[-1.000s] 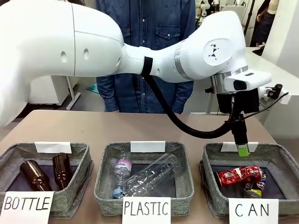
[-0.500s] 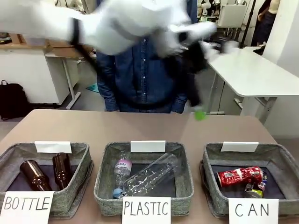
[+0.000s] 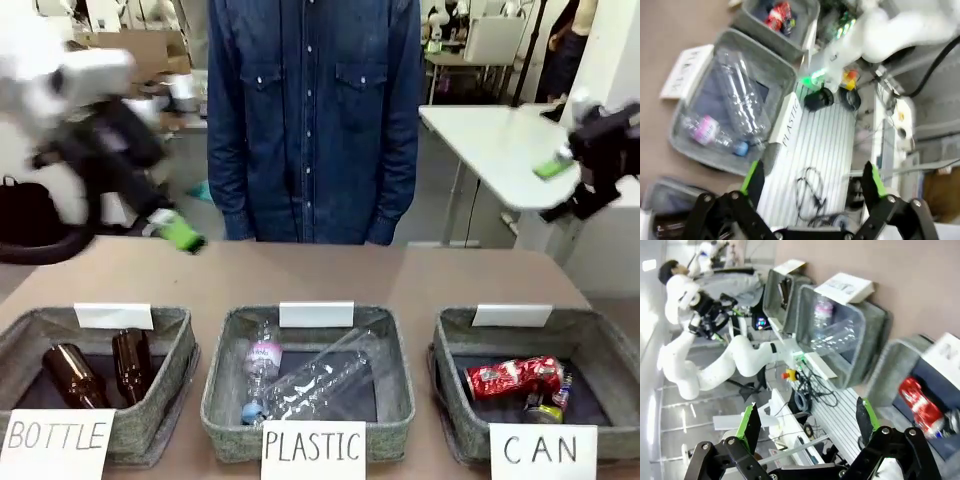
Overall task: Sort the can waste into the basket.
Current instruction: Pick up the can waste from the table and place it in the right Fabric basket.
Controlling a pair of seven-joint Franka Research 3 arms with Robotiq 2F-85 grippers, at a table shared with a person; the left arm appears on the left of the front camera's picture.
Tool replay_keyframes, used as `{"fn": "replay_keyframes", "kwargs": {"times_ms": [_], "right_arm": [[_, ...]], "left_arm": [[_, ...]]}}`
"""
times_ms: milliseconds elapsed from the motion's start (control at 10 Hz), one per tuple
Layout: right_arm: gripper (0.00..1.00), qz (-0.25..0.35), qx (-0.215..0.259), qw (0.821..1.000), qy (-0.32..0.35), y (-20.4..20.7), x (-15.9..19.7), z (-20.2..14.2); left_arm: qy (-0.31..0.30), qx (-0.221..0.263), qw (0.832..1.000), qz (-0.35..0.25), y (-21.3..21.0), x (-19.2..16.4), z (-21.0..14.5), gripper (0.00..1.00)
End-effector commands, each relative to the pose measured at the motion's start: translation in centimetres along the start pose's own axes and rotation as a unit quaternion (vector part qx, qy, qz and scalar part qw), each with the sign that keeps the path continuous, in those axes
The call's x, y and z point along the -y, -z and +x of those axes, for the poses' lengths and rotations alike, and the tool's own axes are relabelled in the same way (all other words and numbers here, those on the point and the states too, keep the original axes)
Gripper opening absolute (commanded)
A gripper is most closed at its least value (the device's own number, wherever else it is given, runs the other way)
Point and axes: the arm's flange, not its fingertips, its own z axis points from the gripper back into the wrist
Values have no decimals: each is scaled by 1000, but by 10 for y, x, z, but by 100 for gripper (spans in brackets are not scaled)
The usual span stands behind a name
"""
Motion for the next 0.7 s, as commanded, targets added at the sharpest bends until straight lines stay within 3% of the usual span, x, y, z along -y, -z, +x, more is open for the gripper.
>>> {"fn": "replay_keyframes", "kwargs": {"times_ms": [0,100,200,300,400,500,600], "right_arm": [[100,31,-1,999,27,32,-21,29],[100,68,6,997,44,53,-33,42],[100,111,22,991,69,65,-42,51],[100,154,54,981,105,66,-46,58],[100,184,90,968,144,59,-44,65],[100,110,7,992,64,72,-40,50],[100,110,7,992,64,72,-40,50]], "left_arm": [[-64,148,986,-46,-8,-14,-37,100],[-112,210,969,-62,-13,-26,-58,100],[-123,277,953,-12,-18,-38,-69,100],[-102,362,926,19,-24,-43,-75,100],[-73,414,907,22,-24,-42,-81,100],[-135,276,951,-31,-46,-55,-78,100],[-135,276,951,-31,-46,-55,-78,100]]}}
